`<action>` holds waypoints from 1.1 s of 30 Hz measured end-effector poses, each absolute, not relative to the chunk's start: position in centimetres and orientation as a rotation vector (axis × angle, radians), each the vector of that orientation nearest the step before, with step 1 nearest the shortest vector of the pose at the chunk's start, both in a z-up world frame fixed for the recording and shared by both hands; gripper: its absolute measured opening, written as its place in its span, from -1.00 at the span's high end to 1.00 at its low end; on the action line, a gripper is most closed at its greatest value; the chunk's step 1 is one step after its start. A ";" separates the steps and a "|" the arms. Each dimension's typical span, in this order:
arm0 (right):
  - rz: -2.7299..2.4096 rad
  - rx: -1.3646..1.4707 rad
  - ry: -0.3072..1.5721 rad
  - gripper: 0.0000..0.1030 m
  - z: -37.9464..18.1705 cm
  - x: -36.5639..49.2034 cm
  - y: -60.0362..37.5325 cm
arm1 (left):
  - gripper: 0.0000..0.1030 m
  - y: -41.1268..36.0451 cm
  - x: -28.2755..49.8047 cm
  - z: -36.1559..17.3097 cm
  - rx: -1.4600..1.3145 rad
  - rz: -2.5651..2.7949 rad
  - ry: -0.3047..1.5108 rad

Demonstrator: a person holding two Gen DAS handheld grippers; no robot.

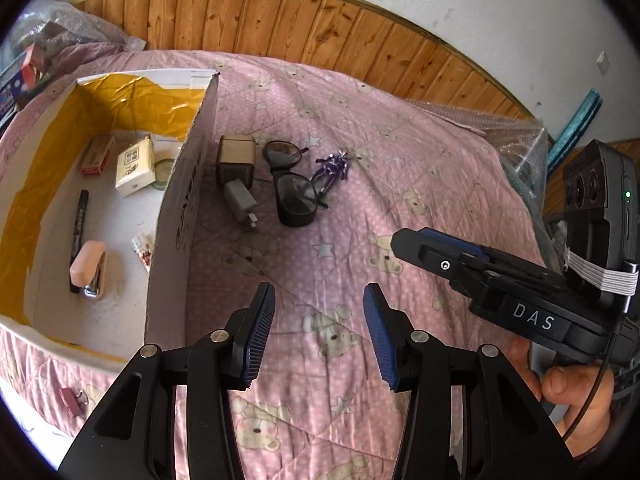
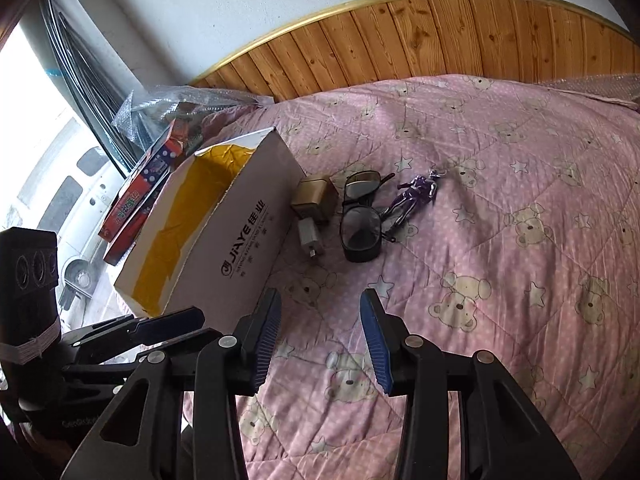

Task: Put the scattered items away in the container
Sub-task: 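Grasp the white charger plug with the left tool while the right tool grasps the black glasses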

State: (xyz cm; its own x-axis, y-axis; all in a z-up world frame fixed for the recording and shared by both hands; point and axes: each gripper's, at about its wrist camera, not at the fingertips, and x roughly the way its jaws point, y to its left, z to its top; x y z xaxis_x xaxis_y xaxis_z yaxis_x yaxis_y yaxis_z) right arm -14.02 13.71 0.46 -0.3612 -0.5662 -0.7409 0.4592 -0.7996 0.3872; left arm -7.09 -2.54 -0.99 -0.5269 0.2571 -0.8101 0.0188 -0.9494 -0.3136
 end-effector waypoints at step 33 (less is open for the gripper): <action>-1.966 1.417 0.019 0.05 -9.7 -28.5 8.3 | -0.01 -5.1 -20.9 -13.1 -1.721 2.769 -0.504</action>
State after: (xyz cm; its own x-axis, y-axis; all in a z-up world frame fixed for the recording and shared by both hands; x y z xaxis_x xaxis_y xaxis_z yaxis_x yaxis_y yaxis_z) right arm -28.48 8.33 -9.70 -0.1535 -0.5260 -0.8365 0.5417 -0.7528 0.3739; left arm -20.86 -5.09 -13.11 -0.4466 0.0271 -0.8943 0.2898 -0.9413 -0.1733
